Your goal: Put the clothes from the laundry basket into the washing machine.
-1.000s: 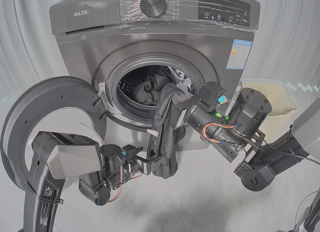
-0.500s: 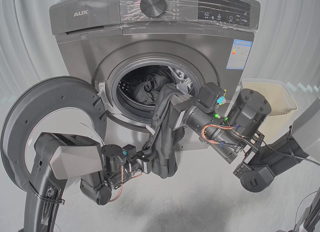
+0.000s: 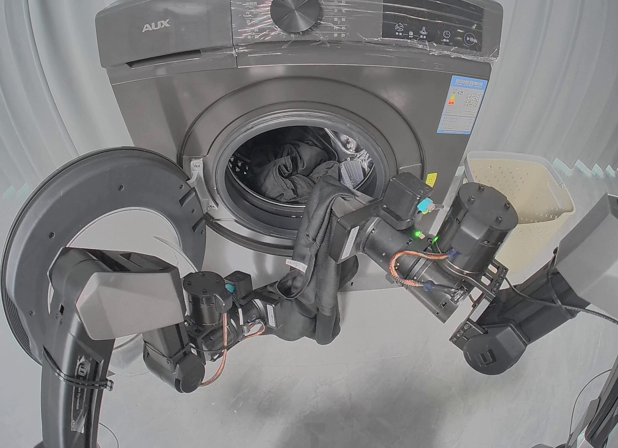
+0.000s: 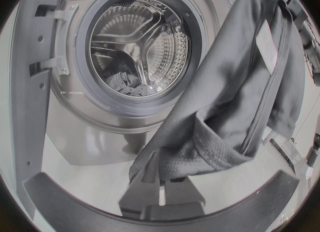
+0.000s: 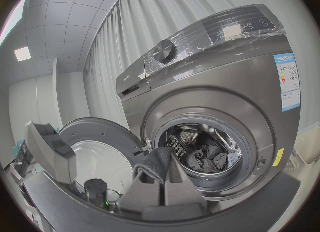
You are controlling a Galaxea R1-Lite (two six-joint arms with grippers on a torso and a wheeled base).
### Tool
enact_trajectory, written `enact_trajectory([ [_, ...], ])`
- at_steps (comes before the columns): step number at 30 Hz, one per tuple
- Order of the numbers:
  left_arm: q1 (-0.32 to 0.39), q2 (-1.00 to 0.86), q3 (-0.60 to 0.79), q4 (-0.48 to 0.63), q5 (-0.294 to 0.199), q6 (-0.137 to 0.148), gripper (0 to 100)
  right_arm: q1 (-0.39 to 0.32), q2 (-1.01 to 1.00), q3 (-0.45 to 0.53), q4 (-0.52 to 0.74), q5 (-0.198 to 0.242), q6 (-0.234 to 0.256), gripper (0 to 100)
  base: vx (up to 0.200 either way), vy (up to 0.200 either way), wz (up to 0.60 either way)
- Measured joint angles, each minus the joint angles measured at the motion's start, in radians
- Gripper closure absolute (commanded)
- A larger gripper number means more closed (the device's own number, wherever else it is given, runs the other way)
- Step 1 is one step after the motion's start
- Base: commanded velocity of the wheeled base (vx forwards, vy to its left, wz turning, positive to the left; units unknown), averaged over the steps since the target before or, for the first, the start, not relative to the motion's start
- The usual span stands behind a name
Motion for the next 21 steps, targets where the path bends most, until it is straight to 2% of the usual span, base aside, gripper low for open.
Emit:
enact_trajectory([
  [8, 0.017, -0.18, 0.159, 0.0, -0.005, -0.002, 100, -0.013, 0.003, 0.08, -0.012, 0.005, 0.011, 100, 0.0, 0.0, 0.0],
  [15, 0.034, -0.371, 0.35, 0.0, -0.048, -0.007, 100, -0.035, 0.004, 0.203, -0.111, 0.019, 0.081, 100, 0.0, 0.0, 0.0],
  [21, 0.061, -0.487, 0.411, 0.0, -0.087, -0.017, 100, -0.073, -0.008, 0.35, -0.162, 0.055, 0.129, 100, 0.0, 0.0, 0.0],
])
